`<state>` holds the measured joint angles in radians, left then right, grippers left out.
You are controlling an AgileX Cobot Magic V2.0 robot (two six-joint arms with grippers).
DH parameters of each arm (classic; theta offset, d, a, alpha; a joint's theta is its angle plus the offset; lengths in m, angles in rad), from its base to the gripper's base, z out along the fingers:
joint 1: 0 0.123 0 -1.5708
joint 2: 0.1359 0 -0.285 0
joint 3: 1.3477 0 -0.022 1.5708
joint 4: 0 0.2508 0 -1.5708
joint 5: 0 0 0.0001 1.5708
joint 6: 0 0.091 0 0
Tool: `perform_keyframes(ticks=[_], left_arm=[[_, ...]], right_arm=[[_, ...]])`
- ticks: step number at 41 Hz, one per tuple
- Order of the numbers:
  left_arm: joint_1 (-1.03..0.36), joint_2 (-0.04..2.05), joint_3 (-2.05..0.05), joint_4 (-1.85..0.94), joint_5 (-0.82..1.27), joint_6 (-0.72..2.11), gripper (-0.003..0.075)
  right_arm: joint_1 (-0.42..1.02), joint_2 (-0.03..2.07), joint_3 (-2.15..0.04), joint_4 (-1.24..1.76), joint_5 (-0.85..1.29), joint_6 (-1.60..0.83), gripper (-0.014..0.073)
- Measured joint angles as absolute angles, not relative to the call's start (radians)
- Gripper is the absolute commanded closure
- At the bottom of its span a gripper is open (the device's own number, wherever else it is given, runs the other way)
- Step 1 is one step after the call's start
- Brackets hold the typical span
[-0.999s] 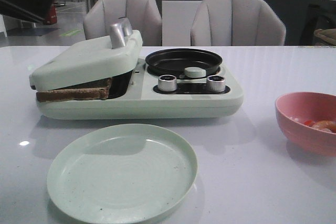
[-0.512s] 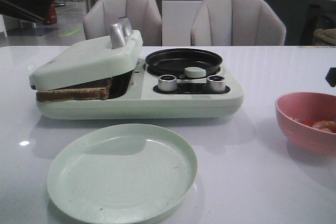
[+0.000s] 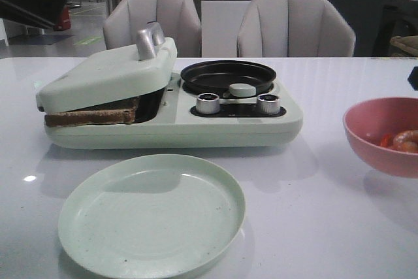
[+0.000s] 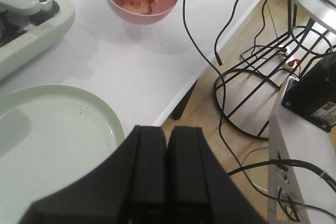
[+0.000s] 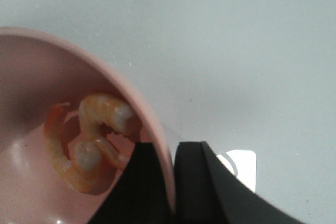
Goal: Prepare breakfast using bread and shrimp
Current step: 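Lift the pink bowl with the right gripper over the round pan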
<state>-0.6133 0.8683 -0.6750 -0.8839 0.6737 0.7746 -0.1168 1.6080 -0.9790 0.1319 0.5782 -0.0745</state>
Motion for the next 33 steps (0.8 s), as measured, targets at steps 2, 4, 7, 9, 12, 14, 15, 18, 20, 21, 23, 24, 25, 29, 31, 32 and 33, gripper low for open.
perform_keyframes(ticks=[2,4,7,9,12,14,15,18,20,21,23,24,25,29,31,32,33], left_arm=[[-0.613,0.868,-0.675,-0.884,0.674,0.775,0.0621],[-0.613,0.868,-0.675,-0.884,0.674,0.775,0.0621],[-0.613,0.868,-0.675,-0.884,0.674,0.775,0.0621],[-0.613,0.868,-0.675,-0.884,0.674,0.775,0.0621],[-0.613,0.868,-0.675,-0.884,0.674,0.775,0.0621],[-0.613,0.868,-0.675,-0.884,0.674,0.775,0.0621],[-0.613,0.868,-0.675,-0.884,0.674,0.775,0.0621],[-0.613,0.868,-0.675,-0.884,0.674,0.775,0.0621],[-0.613,0.868,-0.675,-0.884,0.674,0.775,0.0621],[-0.613,0.868,-0.675,-0.884,0.674,0.775,0.0621],[-0.613,0.868,-0.675,-0.884,0.674,0.775,0.0621],[-0.613,0.868,-0.675,-0.884,0.674,0.775,0.0621],[-0.613,0.868,-0.675,-0.884,0.674,0.775,0.0621],[-0.613,0.868,-0.675,-0.884,0.675,0.775,0.0621],[-0.613,0.868,-0.675,-0.884,0.675,0.775,0.0621],[-0.613,0.868,-0.675,-0.884,0.675,0.775,0.0621],[-0.613,0.868,-0.675,-0.884,0.675,0.775,0.0621]], right_arm=[[-0.117,1.572,-0.979,0.128,0.571,-0.075,0.0586],[-0.109,1.533,-0.979,0.121,0.561,-0.075,0.0585],[-0.085,1.475,-0.979,0.091,0.540,-0.075,0.0580],[-0.065,1.435,-0.979,0.075,0.529,-0.075,0.0577],[-0.018,1.387,-0.996,0.038,0.529,-0.075,0.0576],[0.011,1.363,-1.019,0.012,0.536,-0.075,0.0576],[0.030,1.353,-1.032,0.000,0.545,-0.075,0.0576],[0.079,1.342,-1.089,-0.029,0.572,-0.075,0.0576],[0.112,1.341,-1.141,-0.048,0.590,-0.075,0.0576],[0.130,1.341,-1.160,-0.059,0.596,-0.073,0.0576],[0.161,1.346,-1.204,-0.078,0.611,-0.070,0.0576],[0.173,1.350,-1.229,-0.089,0.615,-0.068,0.0576],[0.188,1.358,-1.247,-0.099,0.618,-0.062,0.0576],[0.235,1.390,-1.330,-0.158,0.625,-0.027,0.0576],[0.263,1.412,-1.369,-0.202,0.627,0.006,0.0576],[0.274,1.427,-1.390,-0.226,0.630,0.020,0.0576],[0.285,1.438,-1.406,-0.250,0.632,0.035,0.0576]])
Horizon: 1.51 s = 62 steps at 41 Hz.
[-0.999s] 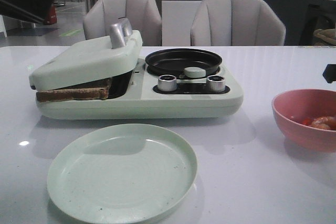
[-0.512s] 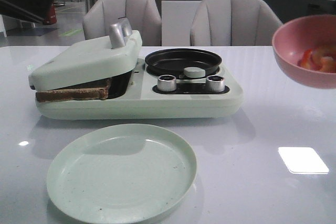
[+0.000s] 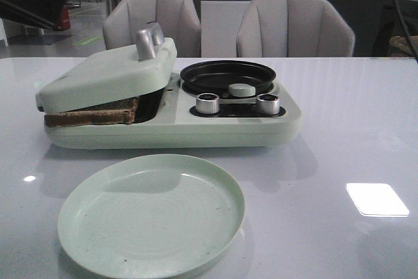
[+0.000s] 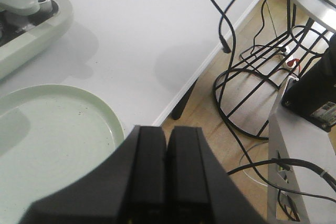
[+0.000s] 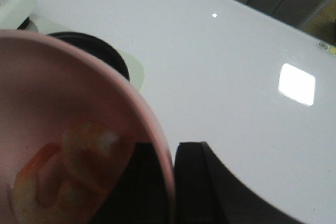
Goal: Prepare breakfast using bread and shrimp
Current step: 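Lift the pink bowl with the right gripper over the round pan, then tilt the pink bowl with the right gripper to pour shrimp into the pan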
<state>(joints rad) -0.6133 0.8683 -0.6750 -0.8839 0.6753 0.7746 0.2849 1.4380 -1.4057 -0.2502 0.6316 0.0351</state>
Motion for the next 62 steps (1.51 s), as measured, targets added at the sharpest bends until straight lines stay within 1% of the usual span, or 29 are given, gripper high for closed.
perform_keyframes(ticks=[6,18,28,37,44,54,62], left_arm=[[-0.613,0.868,-0.675,-0.884,0.675,0.775,0.0621],[-0.613,0.868,-0.675,-0.884,0.675,0.775,0.0621],[-0.613,0.868,-0.675,-0.884,0.675,0.775,0.0621],[-0.613,0.868,-0.675,-0.884,0.675,0.775,0.0621],[-0.613,0.868,-0.675,-0.884,0.675,0.775,0.0621],[-0.613,0.868,-0.675,-0.884,0.675,0.775,0.0621],[-0.613,0.868,-0.675,-0.884,0.675,0.775,0.0621]], right_arm=[[0.367,1.530,-1.506,-0.474,0.653,0.171,0.0576],[0.515,1.794,-1.703,-0.975,0.734,0.401,0.0576],[0.579,2.004,-1.793,-1.347,0.766,0.565,0.0576],[0.614,2.130,-1.817,-1.669,0.807,0.702,0.0576],[0.618,2.173,-1.821,-1.713,0.869,0.722,0.0576],[0.630,2.169,-1.854,-1.716,0.994,0.724,0.0576],[0.640,2.161,-1.937,-1.716,1.005,0.607,0.0576]])
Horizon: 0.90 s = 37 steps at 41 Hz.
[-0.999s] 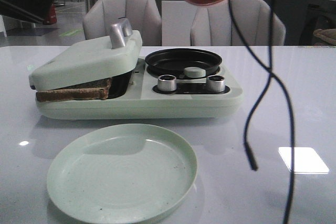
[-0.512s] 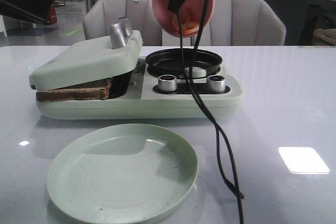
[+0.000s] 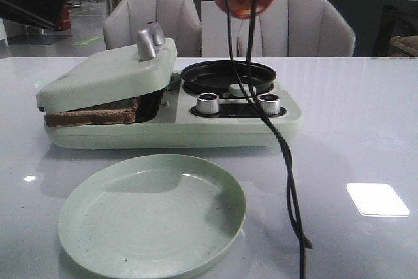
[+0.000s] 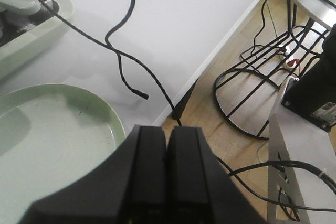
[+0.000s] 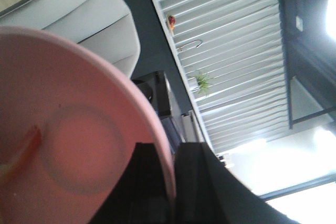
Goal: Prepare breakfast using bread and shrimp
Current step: 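Tilt the pink bowl with the right gripper to pour shrimp into the pan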
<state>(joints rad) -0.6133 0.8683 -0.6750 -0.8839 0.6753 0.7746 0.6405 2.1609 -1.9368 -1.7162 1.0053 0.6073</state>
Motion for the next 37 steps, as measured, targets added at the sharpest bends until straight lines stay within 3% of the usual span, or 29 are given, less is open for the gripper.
perform_keyframes(ticks=[15,37], left_arm=[[-0.613,0.868,-0.675,-0.884,0.675,0.775,0.0621],[-0.613,0.868,-0.675,-0.884,0.675,0.775,0.0621]], right_arm=[[0.666,2.161,-2.077,-1.718,1.006,0.422,0.0576],[0.678,2.159,-2.101,-1.718,1.000,0.414,0.0576]])
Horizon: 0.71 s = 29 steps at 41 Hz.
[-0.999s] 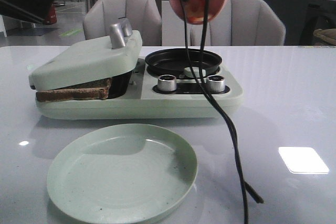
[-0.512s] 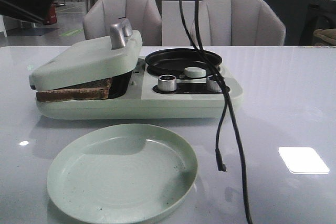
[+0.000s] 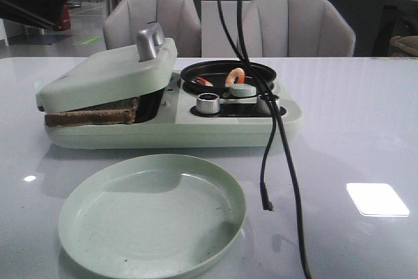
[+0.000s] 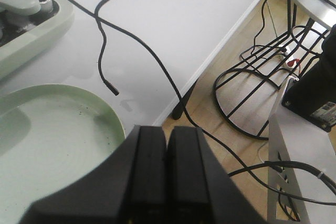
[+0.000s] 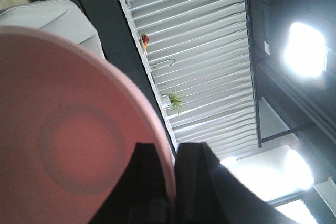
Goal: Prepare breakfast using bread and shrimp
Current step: 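Tilt the pink bowl with the right gripper to pour shrimp into the pan, then lower the empty pink bowl onto the table with the right gripper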
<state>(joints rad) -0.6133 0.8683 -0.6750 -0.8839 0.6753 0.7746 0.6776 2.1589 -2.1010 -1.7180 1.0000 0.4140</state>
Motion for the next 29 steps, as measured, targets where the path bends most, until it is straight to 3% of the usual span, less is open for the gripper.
perform_keyframes(ticks=[11,21,29], left_arm=[[-0.613,0.868,-0.675,-0.884,0.675,0.775,0.0621],[-0.613,0.868,-0.675,-0.884,0.675,0.775,0.0621],[-0.613,0.868,-0.675,-0.884,0.675,0.775,0.0621]], right_arm=[[0.679,2.153,-2.101,-1.676,1.049,0.414,0.0576],[0.647,1.949,-2.073,-1.163,1.105,0.371,0.0576],[0.533,1.695,-1.808,-0.888,1.034,0.363,0.0576]])
